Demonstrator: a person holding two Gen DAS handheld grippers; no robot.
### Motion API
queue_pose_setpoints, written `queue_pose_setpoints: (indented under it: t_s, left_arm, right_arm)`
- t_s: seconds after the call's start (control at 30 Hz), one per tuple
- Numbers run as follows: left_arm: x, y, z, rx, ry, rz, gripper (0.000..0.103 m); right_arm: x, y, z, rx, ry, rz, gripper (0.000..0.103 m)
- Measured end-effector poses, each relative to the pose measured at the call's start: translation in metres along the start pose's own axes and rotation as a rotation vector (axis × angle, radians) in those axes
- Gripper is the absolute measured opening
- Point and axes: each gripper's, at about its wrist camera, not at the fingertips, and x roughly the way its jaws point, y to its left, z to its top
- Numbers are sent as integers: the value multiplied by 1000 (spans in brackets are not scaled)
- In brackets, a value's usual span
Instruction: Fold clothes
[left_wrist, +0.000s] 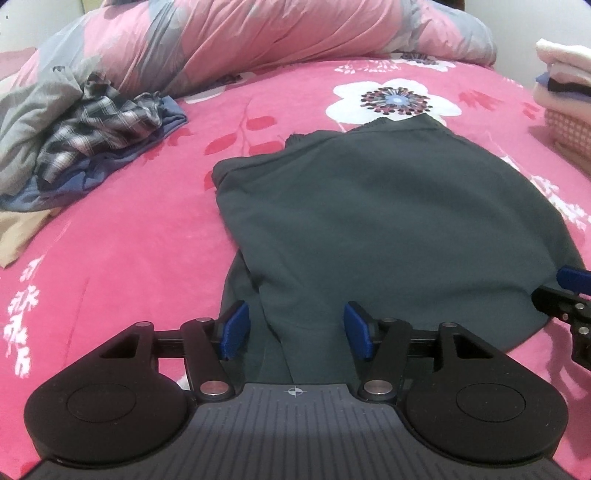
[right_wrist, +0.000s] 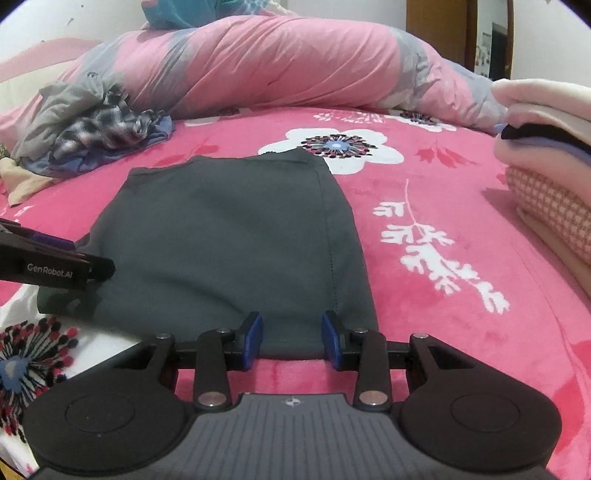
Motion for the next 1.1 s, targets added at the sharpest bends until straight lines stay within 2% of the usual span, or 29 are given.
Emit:
queue_pose_setpoints:
  t_s: [0.53,0.8,1.1]
  left_arm:
    - [-2,-17,-3,56,-16,93,60]
    - [-2,-22,-3,75,-15,117,61]
    - [-30,19,-12,-89,-114,25,62]
  right_arm:
    - [-2,-15,-5,81,-26,63,39]
    - [-4,-19,-6,115,-32,86,40]
    - [-4,-19,-6,127,-30,92,40]
